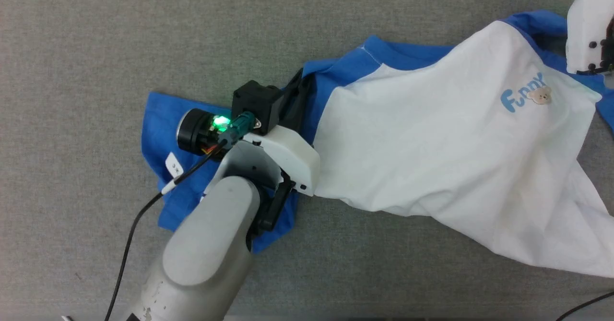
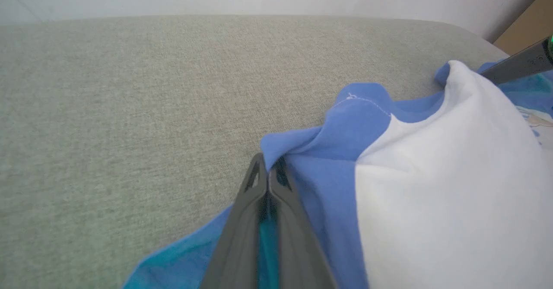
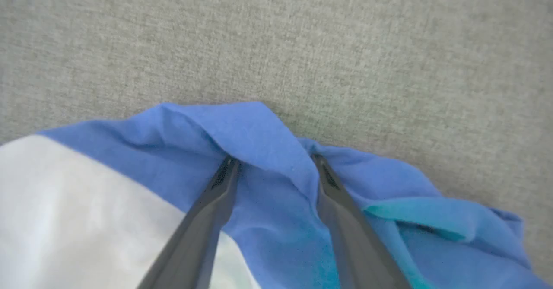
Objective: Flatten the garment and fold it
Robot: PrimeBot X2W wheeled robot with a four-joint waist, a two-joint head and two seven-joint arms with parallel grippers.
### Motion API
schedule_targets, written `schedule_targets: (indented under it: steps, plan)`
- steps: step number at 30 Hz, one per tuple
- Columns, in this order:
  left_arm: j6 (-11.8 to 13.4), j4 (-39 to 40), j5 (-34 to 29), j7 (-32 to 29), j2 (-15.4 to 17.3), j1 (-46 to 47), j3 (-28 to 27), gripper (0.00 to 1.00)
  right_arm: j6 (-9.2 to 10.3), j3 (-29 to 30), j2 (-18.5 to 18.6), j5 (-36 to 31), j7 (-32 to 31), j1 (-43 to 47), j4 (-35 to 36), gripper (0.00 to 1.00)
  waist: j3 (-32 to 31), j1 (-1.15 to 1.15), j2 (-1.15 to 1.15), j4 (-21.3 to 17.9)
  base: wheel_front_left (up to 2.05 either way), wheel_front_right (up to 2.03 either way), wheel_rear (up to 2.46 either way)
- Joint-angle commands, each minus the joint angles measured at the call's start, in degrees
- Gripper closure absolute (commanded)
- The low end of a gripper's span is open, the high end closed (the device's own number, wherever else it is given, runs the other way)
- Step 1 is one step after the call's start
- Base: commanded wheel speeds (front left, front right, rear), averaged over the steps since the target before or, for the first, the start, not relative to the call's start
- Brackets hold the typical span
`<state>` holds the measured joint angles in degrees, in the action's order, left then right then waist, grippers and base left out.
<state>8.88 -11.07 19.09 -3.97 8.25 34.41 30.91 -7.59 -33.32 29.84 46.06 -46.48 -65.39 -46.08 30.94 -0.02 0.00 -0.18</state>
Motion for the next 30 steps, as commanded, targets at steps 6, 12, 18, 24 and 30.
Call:
schedule_targets:
  steps: [6, 12, 18, 24, 30]
  plan:
    - [0.13, -1.12, 0.95, 0.58, 0.0, -0.69, 0.12, 1.0, 0.1, -3.77, -1.84, 2.91, -1.17, 5.95, -2.04, 1.0, -1.06, 0.02, 0.0, -0.43, 0.0, 0.0, 0.0]
    - [-0.93, -2.55, 2.65, 1.62, 0.67, -0.75, -0.84, 1.0, 0.1, -4.02, -0.91, 4.19, 4.75, 5.78, -0.68, 1.0, -5.35, 0.02, 0.0, -1.36, 0.0, 0.0, 0.0]
    - [-1.97, -3.21, 3.75, 2.49, 3.53, 2.95, -3.92, 1.0, 0.1, -1.74, -0.05, 2.75, 17.83, 5.05, 0.36, 1.0, -12.86, 0.02, 0.0, -3.11, 0.0, 0.0, 0.0]
    - [-5.04, -9.38, 6.02, 2.13, 5.18, 14.05, -7.48, 1.0, 0.1, 2.21, -2.1, 0.01, 28.76, 1.84, -2.89, 1.0, -18.82, 0.02, 0.0, -5.33, 0.0, 0.0, 0.0]
    - [-6.61, -20.86, 6.03, 3.2, 5.1, 27.68, -9.24, 1.0, 0.1, 5.87, -4.29, -2.19, 35.92, -5.53, -5.51, 1.0, -17.45, 0.02, 0.0, -7.12, 0.0, 0.0, 0.0]
